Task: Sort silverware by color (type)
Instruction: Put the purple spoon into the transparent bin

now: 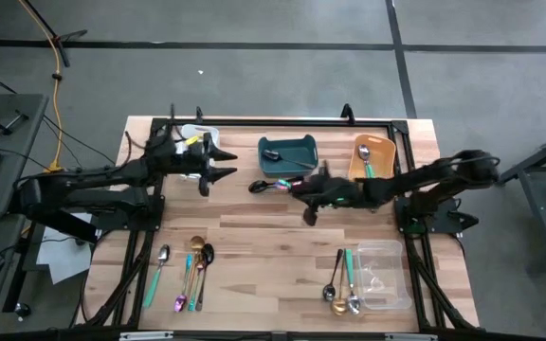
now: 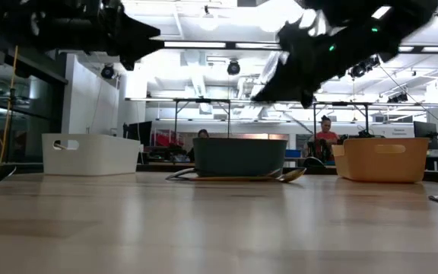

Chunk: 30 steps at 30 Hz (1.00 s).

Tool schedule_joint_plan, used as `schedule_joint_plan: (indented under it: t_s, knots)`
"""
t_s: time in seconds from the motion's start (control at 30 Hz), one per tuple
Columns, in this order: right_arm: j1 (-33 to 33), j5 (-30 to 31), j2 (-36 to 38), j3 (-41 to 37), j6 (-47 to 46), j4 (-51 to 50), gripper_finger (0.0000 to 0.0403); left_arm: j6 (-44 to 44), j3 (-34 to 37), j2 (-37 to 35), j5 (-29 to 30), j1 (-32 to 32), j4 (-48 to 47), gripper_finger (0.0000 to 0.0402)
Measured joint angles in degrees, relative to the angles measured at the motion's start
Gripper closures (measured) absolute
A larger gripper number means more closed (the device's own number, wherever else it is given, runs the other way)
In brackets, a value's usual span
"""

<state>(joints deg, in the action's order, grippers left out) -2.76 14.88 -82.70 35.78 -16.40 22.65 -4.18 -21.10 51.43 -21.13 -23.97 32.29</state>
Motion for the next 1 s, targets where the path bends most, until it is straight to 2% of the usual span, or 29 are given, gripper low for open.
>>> schedule_joint_plan:
  t_s: [0.13, 0.27, 0.43, 0.6, 0.87, 1.0]
  knots:
    - [0.2, -0.6, 1.6, -7.1, 5.0, 22.2, 0.0398, -2.2, 7.2, 2.5, -0.5, 0.2, 20.4, 0.0222]
    - [1.3, -4.6, 1.7, -7.8, 11.4, 32.7, 0.0398, -6.8, 9.8, 3.5, -0.8, 2.0, 25.4, 0.0225]
    - [2.9, -10.8, 1.7, -4.0, 17.1, 33.5, 0.0398, -7.4, 9.9, 3.5, -0.7, 6.6, 24.6, 0.0241]
    - [2.9, -11.5, 1.7, -3.3, 19.5, 32.5, 0.0398, -5.2, 9.9, 3.5, -0.1, 9.5, 23.4, 0.0253]
    - [2.9, -11.3, 1.7, -3.3, 15.6, 32.4, 0.0398, -6.6, 9.9, 3.6, 3.2, 10.6, 21.4, 0.0254]
    - [2.8, -11.3, 1.7, -2.9, 7.9, 29.5, 0.0398, -6.0, 9.9, 3.6, 2.5, 10.6, 19.5, 0.0253]
